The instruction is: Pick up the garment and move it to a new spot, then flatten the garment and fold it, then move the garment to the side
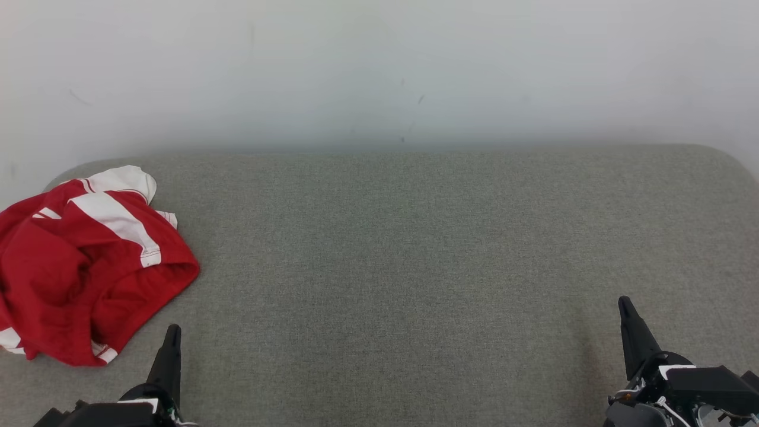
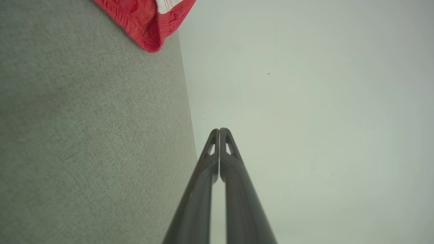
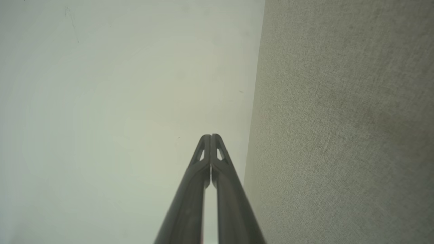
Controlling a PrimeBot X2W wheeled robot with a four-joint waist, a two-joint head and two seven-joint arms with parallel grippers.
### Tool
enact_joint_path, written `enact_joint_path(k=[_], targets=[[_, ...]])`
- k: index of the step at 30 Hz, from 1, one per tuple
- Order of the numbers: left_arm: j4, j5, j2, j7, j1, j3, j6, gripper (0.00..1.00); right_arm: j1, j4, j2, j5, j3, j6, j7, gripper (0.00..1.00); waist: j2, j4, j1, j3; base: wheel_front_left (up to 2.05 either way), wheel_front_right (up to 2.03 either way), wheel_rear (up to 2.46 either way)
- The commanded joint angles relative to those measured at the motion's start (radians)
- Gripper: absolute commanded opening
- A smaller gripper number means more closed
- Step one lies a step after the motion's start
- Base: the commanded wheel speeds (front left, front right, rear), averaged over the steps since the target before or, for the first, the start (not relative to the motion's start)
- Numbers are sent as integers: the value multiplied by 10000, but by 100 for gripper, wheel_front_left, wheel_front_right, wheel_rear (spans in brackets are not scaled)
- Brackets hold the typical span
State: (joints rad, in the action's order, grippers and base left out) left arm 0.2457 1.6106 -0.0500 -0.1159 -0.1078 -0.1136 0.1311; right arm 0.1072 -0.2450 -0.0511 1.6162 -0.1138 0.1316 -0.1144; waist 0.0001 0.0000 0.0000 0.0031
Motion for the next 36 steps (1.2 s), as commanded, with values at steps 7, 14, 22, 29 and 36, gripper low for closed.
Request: enact_joint_path(k=[7,14,22,29,36], targets=[[62,-3,10,3,25,7,0,100,-32,-61,8,2,6,2,4,100,-1,0,0,0,0,0,0],[208,-68,42,244,333,170,0,100,-329,-165,32,-116,226,1,228,100,-1,-6,0,-43,0,0,0],[96,-329,35,643,568,390,-1,100,-493,-17,19,-422,608,0,633,100,-1,-10,0,-119,0,0,0],[101,-919,30,958,707,453,-1,100,-623,59,-13,-917,863,-1,955,100,-1,6,0,-185,0,0,0],[95,-2064,24,1254,795,522,-46,100,-764,143,8,-1735,829,-2,1250,100,-1,40,0,-240,0,0,0]])
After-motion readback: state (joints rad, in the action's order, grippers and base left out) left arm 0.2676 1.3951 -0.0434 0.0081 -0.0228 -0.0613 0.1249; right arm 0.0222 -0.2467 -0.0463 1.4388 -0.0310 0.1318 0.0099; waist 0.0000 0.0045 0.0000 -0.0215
